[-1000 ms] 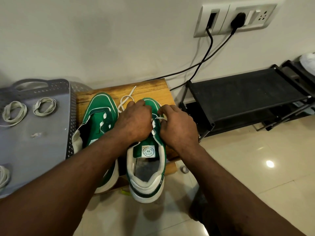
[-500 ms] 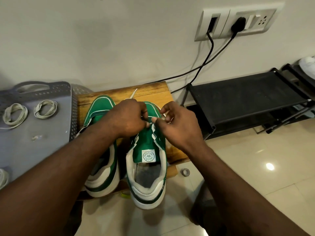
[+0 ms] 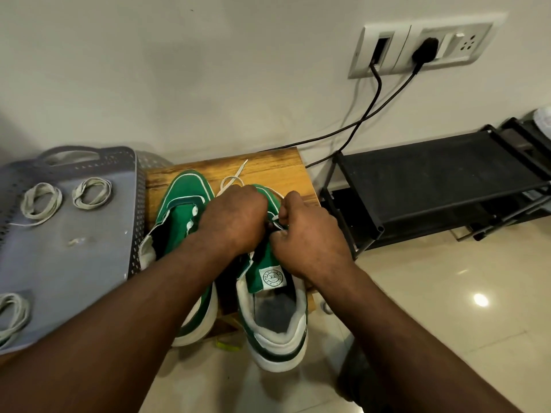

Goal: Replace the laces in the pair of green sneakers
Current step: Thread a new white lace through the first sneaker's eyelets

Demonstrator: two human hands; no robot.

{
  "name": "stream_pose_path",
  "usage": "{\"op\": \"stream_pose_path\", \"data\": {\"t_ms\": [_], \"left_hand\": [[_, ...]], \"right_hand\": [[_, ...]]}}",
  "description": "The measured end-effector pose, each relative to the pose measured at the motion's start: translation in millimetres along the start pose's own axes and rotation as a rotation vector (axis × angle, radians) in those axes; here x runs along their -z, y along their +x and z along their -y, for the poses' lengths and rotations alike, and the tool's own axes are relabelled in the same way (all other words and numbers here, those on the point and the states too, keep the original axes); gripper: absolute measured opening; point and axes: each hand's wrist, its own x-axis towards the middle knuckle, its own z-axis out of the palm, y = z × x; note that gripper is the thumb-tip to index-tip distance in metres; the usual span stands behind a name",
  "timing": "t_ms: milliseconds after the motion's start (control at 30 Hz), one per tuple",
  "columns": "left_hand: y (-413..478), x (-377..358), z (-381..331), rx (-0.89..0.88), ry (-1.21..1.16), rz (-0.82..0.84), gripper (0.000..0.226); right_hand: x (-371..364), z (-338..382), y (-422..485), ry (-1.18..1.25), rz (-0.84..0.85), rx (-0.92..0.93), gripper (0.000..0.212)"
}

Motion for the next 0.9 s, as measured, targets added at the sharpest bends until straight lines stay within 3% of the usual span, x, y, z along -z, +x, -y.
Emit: {"op": "stream_pose_path", "data": {"t_ms": [133, 267, 433, 533, 700, 800, 900], "left_hand": [[-5.2, 4.0, -2.0, -0.009, 0.037, -0.061, 0.012], [-7.3, 5.4, -4.1, -0.048, 0.065, -0.077, 0.018], [-7.4, 9.2, -2.0, -0.071, 0.043, 0.077, 0.034], [-6.4, 23.2, 0.5, -0.056, 0.013, 0.143, 0.027], [-10.5, 48.7, 13.4, 0.036, -0.474, 0.175, 0.022], [-19.6, 60.0, 16.8, 0.039, -0.852, 0.071, 0.021], [-25.2, 68.9, 13.3, -0.044, -1.376, -0.066, 0.019]], "right_hand": [[1.0, -1.3, -1.9, -0.018, -0.007, -0.046, 0.029], [0.2, -3.4, -2.3, 0.018, -0.078, -0.085, 0.01], [-2.8, -2.5, -0.8, 0.014, -0.109, -0.132, 0.006], [-4.6, -3.8, 0.5, 0.024, -0.133, -0.151, 0.007], [-8.0, -4.3, 1.8, 0.041, -0.171, -0.176, 0.006], [-10.5, -5.5, 3.0, 0.045, -0.178, -0.188, 0.008], [-12.4, -7.9, 4.3, 0.061, -0.181, -0.193, 0.009]]}}
